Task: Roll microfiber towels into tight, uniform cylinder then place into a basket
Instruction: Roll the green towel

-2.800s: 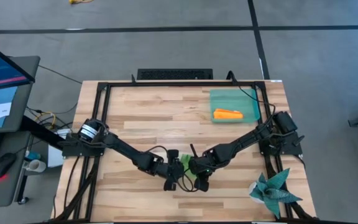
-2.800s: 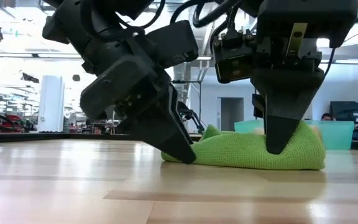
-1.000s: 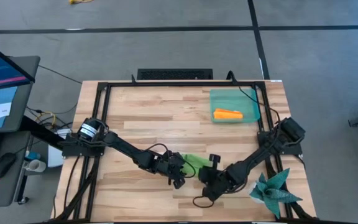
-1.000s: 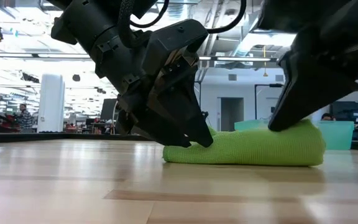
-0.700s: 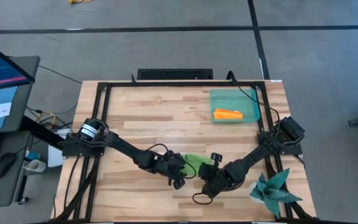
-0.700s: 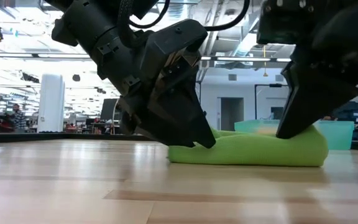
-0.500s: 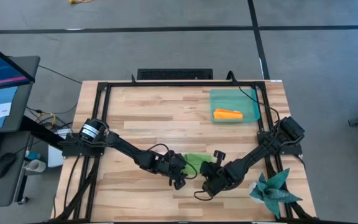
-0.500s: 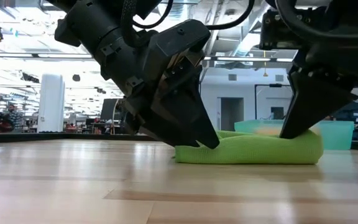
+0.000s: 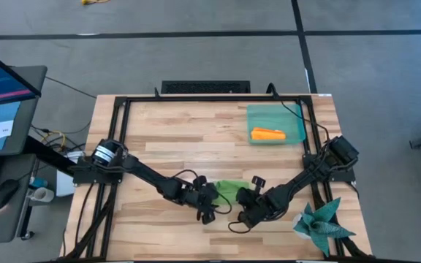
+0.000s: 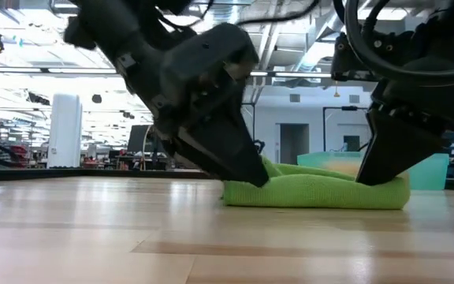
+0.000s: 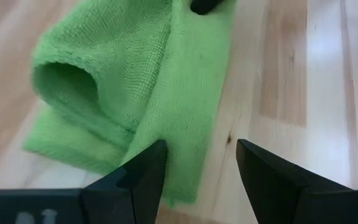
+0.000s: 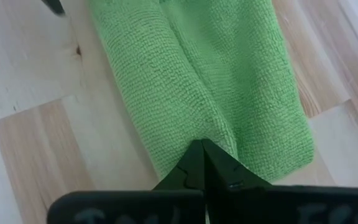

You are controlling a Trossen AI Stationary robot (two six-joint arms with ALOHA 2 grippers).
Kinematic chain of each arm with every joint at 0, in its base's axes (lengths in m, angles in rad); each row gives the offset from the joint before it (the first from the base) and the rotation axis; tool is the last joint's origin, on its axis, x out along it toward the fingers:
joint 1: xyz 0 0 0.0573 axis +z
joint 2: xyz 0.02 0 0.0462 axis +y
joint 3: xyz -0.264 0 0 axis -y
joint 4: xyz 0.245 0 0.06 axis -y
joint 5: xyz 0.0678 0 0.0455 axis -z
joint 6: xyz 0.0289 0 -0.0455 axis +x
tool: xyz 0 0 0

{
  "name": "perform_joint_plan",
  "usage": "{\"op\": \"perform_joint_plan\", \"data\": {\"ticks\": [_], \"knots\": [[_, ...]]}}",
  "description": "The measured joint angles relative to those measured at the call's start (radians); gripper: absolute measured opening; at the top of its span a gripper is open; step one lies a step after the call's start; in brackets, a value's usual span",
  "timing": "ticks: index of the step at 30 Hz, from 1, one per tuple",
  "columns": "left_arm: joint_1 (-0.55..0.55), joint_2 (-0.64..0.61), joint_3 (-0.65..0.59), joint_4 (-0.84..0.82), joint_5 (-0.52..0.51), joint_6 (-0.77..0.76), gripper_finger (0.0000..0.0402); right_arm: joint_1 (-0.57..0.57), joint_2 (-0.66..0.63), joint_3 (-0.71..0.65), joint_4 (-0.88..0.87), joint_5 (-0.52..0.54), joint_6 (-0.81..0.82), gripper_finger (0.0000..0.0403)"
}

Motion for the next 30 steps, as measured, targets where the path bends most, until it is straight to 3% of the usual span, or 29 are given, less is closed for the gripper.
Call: {"op": "perform_joint_plan", "data": {"ticks": [6,12,17,25,30], "knots": [[-0.07,-0.053,-0.002,0.011,-0.117,0.245,0.0194,-0.004,0.001,-0.001,0.005,-0.003,0.001,0.0014],[-0.111,-0.039,-0.001,0.11,-0.137,0.471,0.0194,-0.004,0.002,-0.003,0.017,-0.003,0.001,0.0013],[-0.094,-0.04,0.0,0.12,-0.175,0.518,0.0194,-0.004,0.003,-0.003,0.021,-0.004,0.001,0.0016],[-0.05,0.044,0.002,0.124,-0.149,0.556,0.0194,-0.004,0.003,-0.003,0.022,-0.006,0.001,0.0013],[-0.033,0.074,0.007,0.11,-0.239,0.51,0.0194,-0.005,0.003,-0.003,0.025,-0.024,0.001,0.0015]]}}
